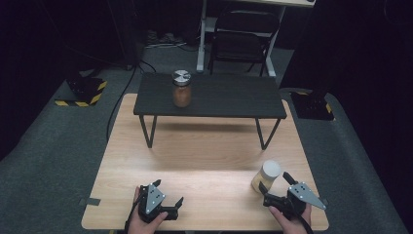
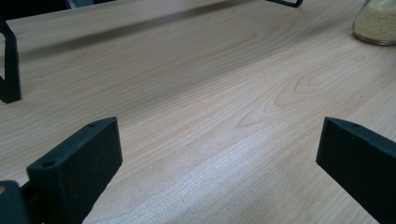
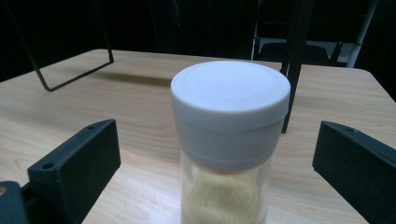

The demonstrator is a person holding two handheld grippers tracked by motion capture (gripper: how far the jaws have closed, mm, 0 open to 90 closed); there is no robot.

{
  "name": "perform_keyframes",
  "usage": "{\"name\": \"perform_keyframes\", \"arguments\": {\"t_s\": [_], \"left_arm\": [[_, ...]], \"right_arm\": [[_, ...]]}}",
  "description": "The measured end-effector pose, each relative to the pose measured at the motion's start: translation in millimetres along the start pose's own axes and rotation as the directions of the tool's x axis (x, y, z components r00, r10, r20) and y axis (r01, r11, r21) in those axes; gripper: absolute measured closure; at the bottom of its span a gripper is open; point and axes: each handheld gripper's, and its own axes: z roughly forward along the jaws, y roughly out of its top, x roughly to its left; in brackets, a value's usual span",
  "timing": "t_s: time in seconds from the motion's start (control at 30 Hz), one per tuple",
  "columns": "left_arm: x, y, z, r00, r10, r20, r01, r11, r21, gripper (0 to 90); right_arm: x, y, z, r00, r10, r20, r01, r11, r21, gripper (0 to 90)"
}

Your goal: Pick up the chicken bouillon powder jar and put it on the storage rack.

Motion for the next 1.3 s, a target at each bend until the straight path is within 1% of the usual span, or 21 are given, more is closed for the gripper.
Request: {"name": "perform_keyframes", "arguments": {"t_s": [0.07,0.13,0.2,0.23,0.3,0.37,0.5,0.67,1.13,1.3], "left_arm": [[0.3,0.1,-0.2,1.0,-0.001,0.001,0.001,1.0,0.002,0.6],[0.6,0.4,0.0,1.0,-0.004,0.001,0.004,1.0,0.003,0.6],[0.8,1.5,0.5,0.9999,-0.011,0.001,0.011,0.9999,0.01,0.6],[0.8,1.5,0.7,0.9999,-0.014,0.0,0.014,0.9999,0.01,0.6],[1.4,1.3,0.4,0.9999,-0.013,0.003,0.013,0.9999,0.009,0.6],[1.9,1.0,0.3,0.9999,-0.01,0.006,0.01,0.9999,0.007,0.6],[2.7,1.4,0.5,0.9999,-0.015,0.009,0.015,0.9999,0.009,0.6],[3.1,0.7,0.2,0.9998,-0.015,0.011,0.015,0.9999,0.006,0.6],[2.8,0.3,-0.4,0.9998,-0.018,0.011,0.018,0.9998,0.005,0.6],[3.5,0.4,-0.4,0.9997,-0.015,0.017,0.015,0.9999,0.006,0.6]], "right_arm": [[0.2,-0.4,3.5,1.0,-0.005,0.005,0.005,1.0,-0.006,5.3],[-1.0,-1.1,7.2,1.0,-0.002,-0.001,0.002,1.0,-0.007,12.3],[-0.1,-2.2,10.4,1.0,-0.003,0.003,0.003,1.0,-0.007,14.5],[0.6,-2.8,12.1,1.0,-0.003,0.006,0.003,1.0,-0.005,16.9],[1.8,-4.1,14.5,0.9999,-0.003,0.014,0.003,1.0,-0.003,19.6],[1.8,-6.0,15.0,0.9999,-0.001,0.015,0.001,1.0,-0.007,24.5],[-0.7,-8.9,14.6,0.9998,0.012,0.017,-0.012,0.999,-0.03,26.4],[-0.8,-9.3,15.8,0.9997,0.015,0.019,-0.014,0.999,-0.039,32.6],[2.1,-10.0,17.2,0.9995,0.001,0.032,0.0,0.999,-0.039,34.2],[7.0,-8.9,17.7,0.9988,-0.006,0.048,0.008,0.999,-0.037,34.3]]}}
